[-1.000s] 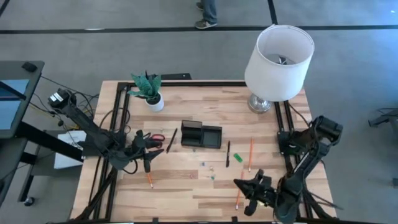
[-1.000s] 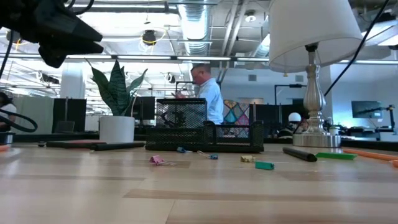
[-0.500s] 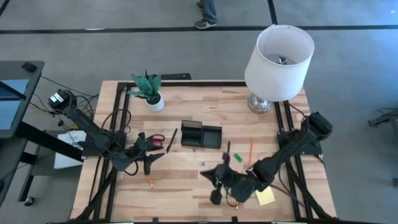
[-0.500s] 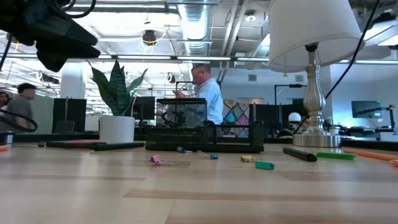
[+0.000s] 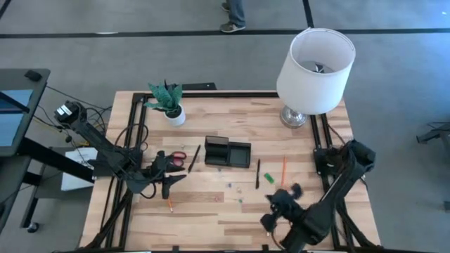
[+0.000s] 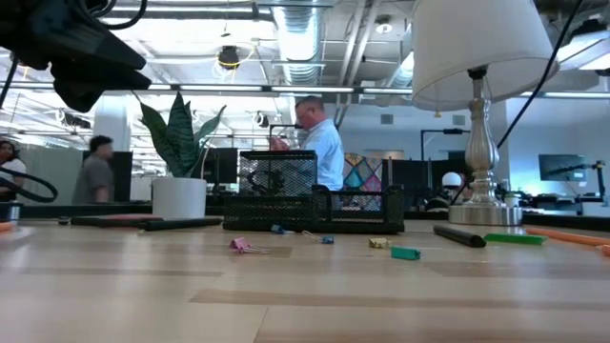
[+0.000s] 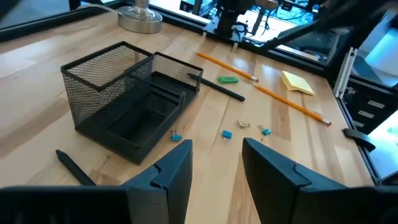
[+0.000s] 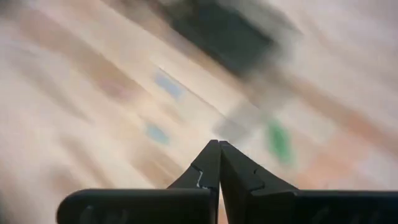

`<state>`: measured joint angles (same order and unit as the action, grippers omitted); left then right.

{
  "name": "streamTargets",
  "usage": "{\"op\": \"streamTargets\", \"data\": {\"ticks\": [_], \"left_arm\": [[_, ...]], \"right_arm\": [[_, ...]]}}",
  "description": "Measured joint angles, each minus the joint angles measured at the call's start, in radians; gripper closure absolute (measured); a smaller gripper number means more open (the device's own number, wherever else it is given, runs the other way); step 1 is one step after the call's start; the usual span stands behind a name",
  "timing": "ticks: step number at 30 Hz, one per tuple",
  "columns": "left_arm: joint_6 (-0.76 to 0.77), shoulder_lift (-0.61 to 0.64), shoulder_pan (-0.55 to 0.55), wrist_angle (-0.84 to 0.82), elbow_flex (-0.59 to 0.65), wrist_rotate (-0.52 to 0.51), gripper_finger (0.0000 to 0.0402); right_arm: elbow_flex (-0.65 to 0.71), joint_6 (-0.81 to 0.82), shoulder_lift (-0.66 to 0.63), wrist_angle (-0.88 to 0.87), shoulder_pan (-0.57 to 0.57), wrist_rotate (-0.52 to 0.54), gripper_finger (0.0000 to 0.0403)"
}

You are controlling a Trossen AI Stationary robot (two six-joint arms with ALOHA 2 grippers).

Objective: Pick and place office supplies into organizer
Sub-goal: Put the top right orange pencil into the black desk organizer

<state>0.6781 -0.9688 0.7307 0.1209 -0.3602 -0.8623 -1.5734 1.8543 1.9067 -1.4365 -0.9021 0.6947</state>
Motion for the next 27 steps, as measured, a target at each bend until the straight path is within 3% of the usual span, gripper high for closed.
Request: {"op": "streamTargets", "data": {"ticks": [2,4,10,16,22,27], "left_arm": [[-0.006,0.000,0.000,-0.001,0.000,-0.008,0.0265],[-0.008,0.000,0.000,-0.006,0.000,-0.013,0.0265],[-0.009,0.000,0.000,-0.005,0.000,-0.044,0.0265],[-0.011,0.000,0.000,-0.011,0.000,-0.038,0.0265],[-0.010,0.000,0.000,-0.035,0.000,-0.035,0.0265],[-0.010,0.000,0.000,-0.038,0.000,-0.035,0.0265]], "right_arm": [[0.000,0.147,0.047,-0.118,-0.012,-0.180,0.0403],[0.000,0.228,0.089,-0.139,-0.020,-0.293,0.0403],[-0.001,0.257,0.179,-0.033,-0.001,-0.279,0.0403],[0.000,0.083,0.256,-0.021,0.049,-0.331,0.0403],[0.000,0.001,0.238,-0.029,0.128,-0.450,0.0403],[0.000,0.043,0.214,-0.023,0.127,-0.405,0.0403]]}}
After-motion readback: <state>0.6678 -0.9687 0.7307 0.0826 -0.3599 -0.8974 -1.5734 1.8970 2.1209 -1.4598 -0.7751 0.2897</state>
